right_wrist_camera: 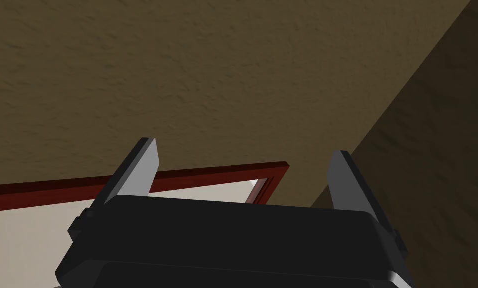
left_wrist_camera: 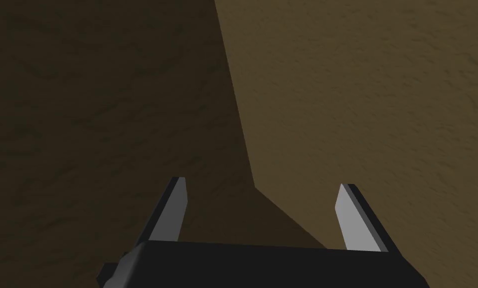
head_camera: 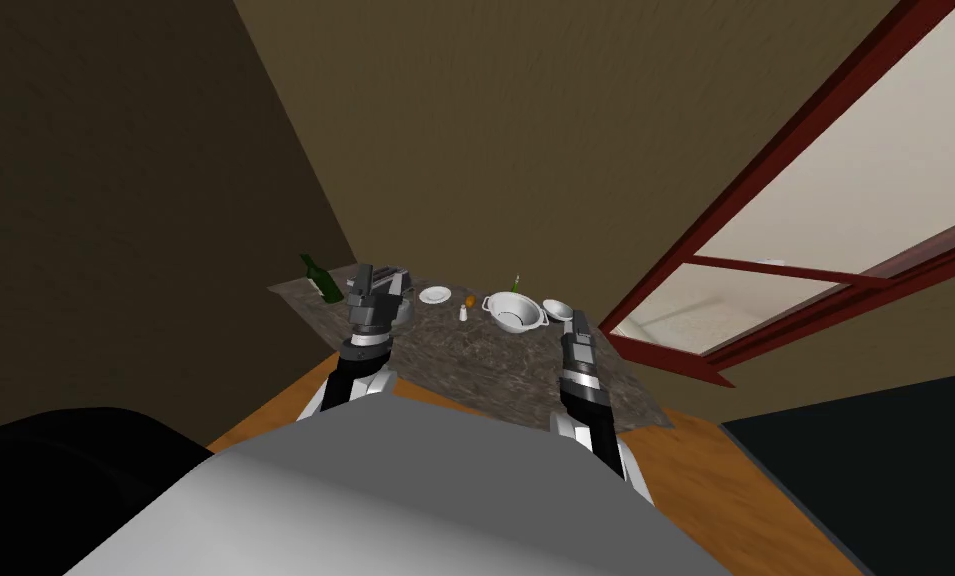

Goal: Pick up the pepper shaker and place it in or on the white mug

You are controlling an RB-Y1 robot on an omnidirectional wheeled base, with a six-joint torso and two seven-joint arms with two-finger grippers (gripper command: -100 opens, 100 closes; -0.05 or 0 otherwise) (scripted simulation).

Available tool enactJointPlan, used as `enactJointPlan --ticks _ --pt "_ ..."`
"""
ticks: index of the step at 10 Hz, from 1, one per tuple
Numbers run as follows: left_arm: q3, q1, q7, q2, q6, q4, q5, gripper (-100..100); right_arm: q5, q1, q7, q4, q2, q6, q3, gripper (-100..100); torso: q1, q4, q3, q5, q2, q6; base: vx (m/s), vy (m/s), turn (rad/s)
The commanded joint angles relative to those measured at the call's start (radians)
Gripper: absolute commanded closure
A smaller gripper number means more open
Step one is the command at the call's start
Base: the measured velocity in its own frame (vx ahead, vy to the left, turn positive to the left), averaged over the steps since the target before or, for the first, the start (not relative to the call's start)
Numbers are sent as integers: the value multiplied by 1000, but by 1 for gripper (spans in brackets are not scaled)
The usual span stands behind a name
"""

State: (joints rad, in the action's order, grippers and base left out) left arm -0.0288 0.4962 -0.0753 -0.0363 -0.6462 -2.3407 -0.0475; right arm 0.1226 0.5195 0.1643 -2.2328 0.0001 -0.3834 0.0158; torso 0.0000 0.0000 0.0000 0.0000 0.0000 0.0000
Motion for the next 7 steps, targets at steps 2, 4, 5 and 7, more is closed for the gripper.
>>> enactJointPlan --ticks 2,4,5,7 --pt "8 -6 19 -49 20 28 -27 -100 0 0 0 0 0 0 0 0 0 0 0 0 1 0 -30 -15 -80" --pt "22 -16 50 -85 53 73 -74 -100 0 0 0 0 0 0 0 0 -1 1 2 0 4 0 -76 -29 -133" --pt "28 -19 64 -95 67 91 -94 -100 0 0 0 0 0 0 0 0 -2 1 3 0 5 0 -79 -49 -107" --pt "41 -28 94 -113 98 131 -139 -100 0 0 0 0 0 0 0 0 -3 1 3 -1 5 0 -71 -41 -107"
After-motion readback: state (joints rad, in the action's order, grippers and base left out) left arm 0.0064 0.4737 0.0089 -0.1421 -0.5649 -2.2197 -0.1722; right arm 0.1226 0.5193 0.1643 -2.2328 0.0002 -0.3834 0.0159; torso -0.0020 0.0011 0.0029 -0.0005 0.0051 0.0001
